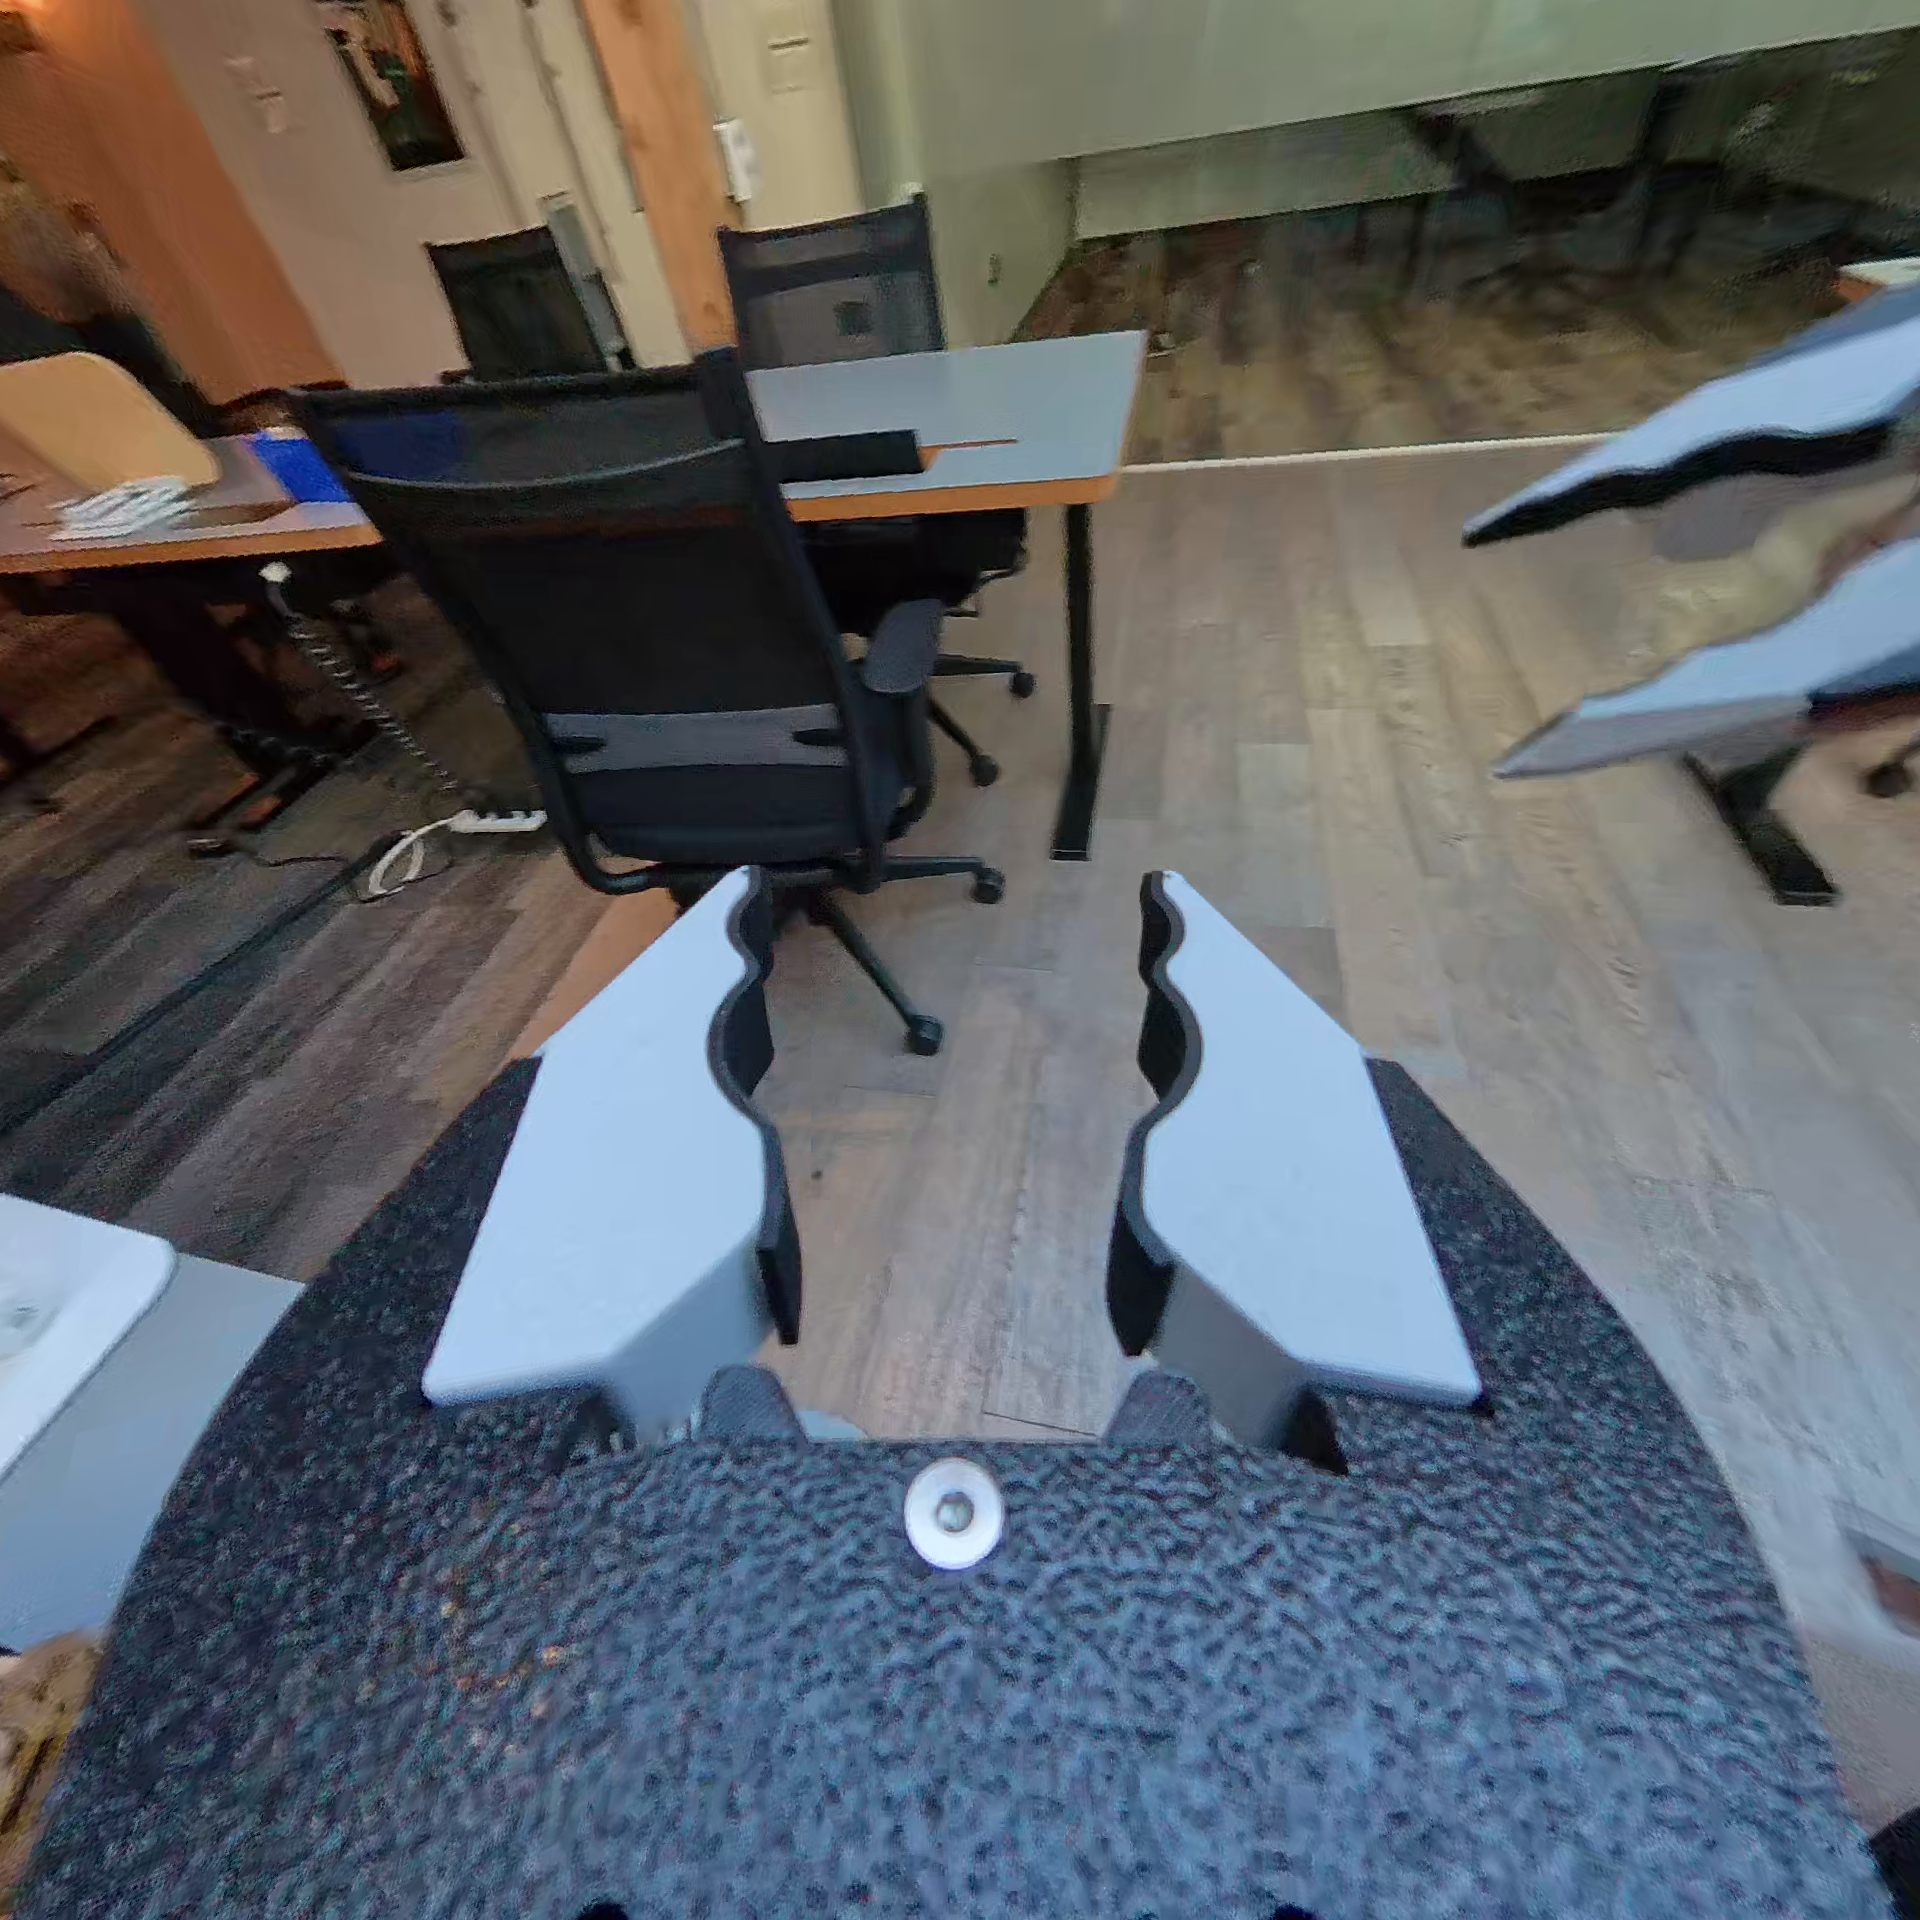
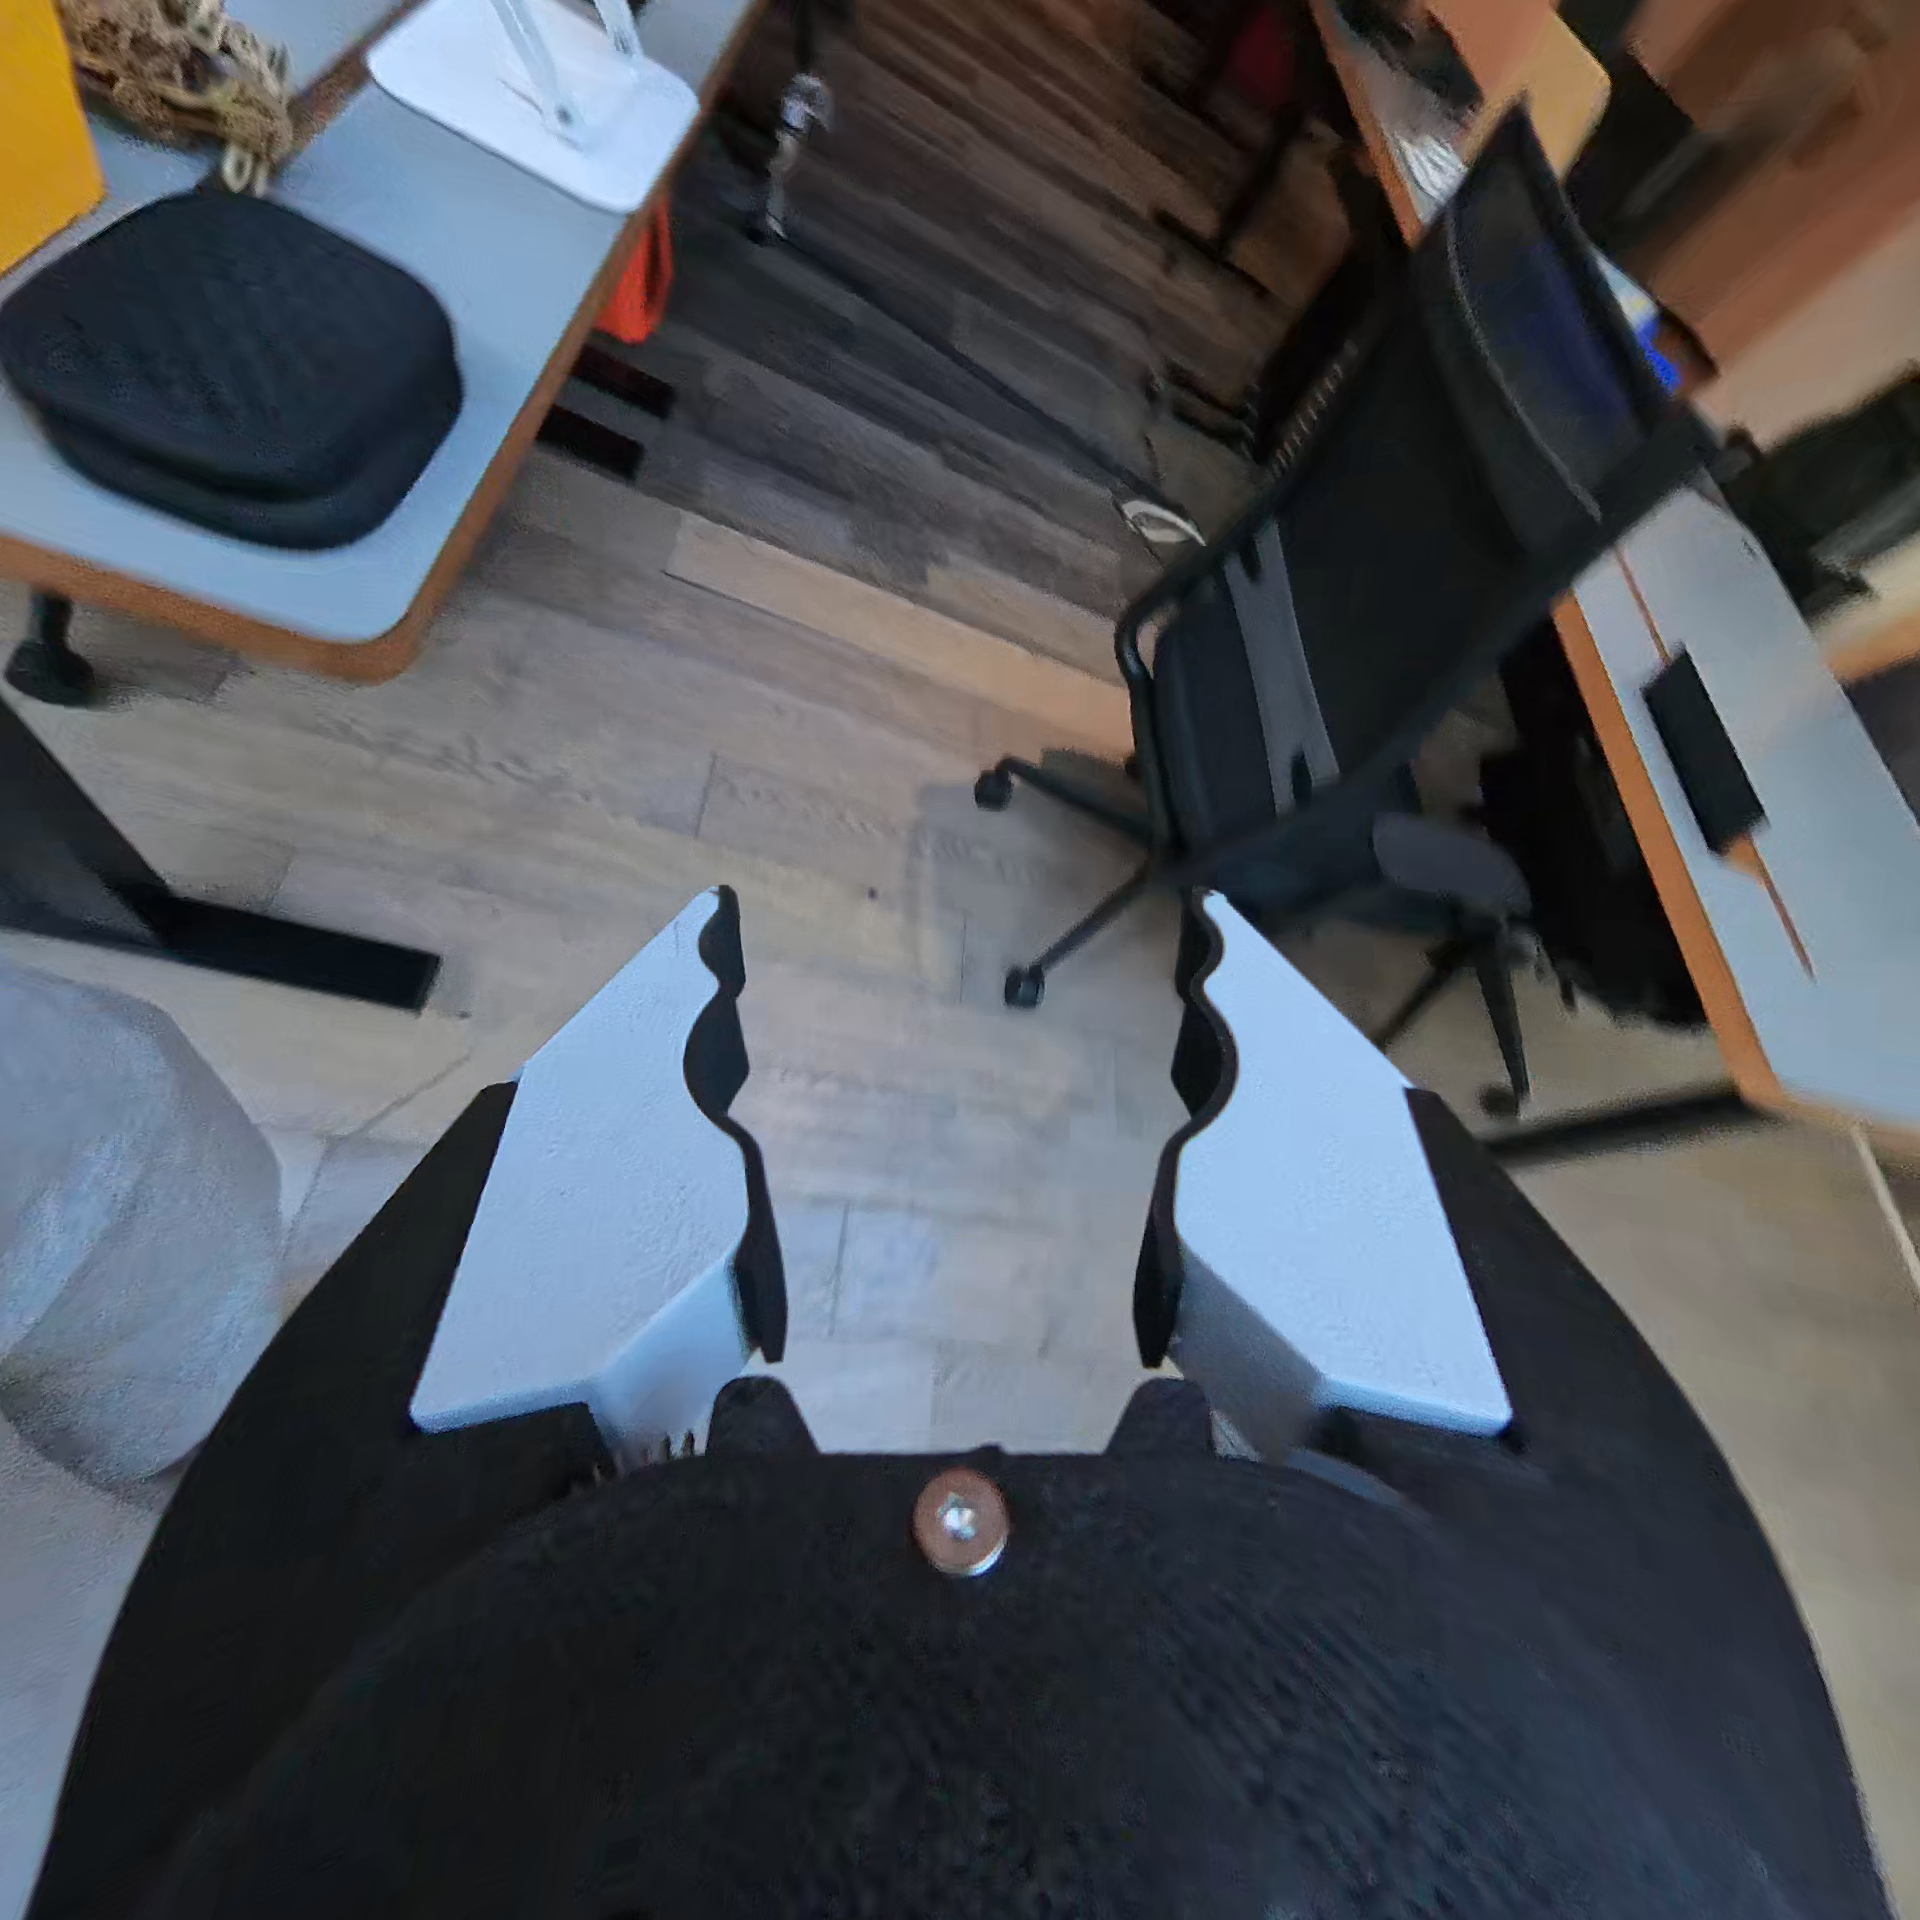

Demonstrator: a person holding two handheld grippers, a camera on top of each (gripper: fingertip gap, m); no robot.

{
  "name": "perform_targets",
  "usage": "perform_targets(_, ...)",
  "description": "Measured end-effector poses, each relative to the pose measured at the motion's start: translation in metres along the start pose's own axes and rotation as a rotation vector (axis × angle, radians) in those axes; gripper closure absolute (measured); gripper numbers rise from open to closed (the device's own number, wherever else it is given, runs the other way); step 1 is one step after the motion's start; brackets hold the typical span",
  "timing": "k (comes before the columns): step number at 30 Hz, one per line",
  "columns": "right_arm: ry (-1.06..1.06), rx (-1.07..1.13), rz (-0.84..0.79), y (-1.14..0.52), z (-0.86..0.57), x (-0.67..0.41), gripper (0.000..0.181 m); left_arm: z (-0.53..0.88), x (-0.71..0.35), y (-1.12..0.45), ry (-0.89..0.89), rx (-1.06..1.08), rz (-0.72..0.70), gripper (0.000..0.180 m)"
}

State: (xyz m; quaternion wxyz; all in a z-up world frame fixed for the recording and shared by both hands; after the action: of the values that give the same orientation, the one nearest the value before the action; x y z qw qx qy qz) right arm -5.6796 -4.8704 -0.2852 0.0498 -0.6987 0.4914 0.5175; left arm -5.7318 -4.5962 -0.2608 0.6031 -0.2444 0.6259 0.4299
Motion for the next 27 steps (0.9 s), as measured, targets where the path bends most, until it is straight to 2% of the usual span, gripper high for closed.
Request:
perform_targets(6,0.126,-0.089,-0.207,-0.251,-0.121,-0.109,0.105,0.123,0.002,-0.105,-0.029,-0.244,0.029,0.113)
perform_targets(10,0.176,-0.181,-0.251,-0.383,-0.155,-0.174,0.103,0.216,0.005,-0.199,0.032,-0.294,-0.019,0.112)
perform_targets(16,0.257,-0.332,-0.277,-0.566,-0.212,-0.255,0.105,0.358,-0.040,-0.297,0.041,-0.360,-0.010,0.108)
perform_targets(22,0.123,-0.470,-0.368,-0.745,-0.220,-0.350,0.104,0.469,-0.052,-0.345,0.147,-0.431,0.014,0.107)
perform_targets(27,-0.038,-0.553,-0.472,-0.899,-0.217,-0.444,0.104,0.586,-0.036,-0.370,0.197,-0.618,0.085,0.108)
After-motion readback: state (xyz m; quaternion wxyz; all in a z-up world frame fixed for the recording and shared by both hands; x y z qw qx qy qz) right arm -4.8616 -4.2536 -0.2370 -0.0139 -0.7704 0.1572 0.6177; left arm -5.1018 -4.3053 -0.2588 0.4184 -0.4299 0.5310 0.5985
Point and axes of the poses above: each gripper's, where its closed fingertips meet, y back along the fingers, x out of its underside, z = x × y across the jaws, the point moved 7 cm from there along y, back along the fingers, and after that the axes turned 5 degrees about x, right-handed, at the moved point
